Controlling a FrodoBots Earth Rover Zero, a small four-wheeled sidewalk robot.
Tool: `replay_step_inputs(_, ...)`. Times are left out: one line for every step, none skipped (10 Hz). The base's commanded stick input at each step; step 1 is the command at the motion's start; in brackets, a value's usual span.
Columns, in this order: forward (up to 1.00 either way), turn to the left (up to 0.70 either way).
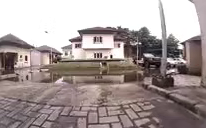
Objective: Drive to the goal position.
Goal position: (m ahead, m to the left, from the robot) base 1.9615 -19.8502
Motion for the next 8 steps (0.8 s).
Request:
replay_step_inputs(0.5, 0.0)
replay_step_inputs(0.5, 0.0)
replay_step_inputs(0.5, 0.0)
replay_step_inputs(0.5, 0.0)
replay_step_inputs(0.5, 0.0)
replay_step_inputs(0.5, 0.0)
replay_step_inputs(0.5, 0.0)
replay_step_inputs(0.5, 0.0)
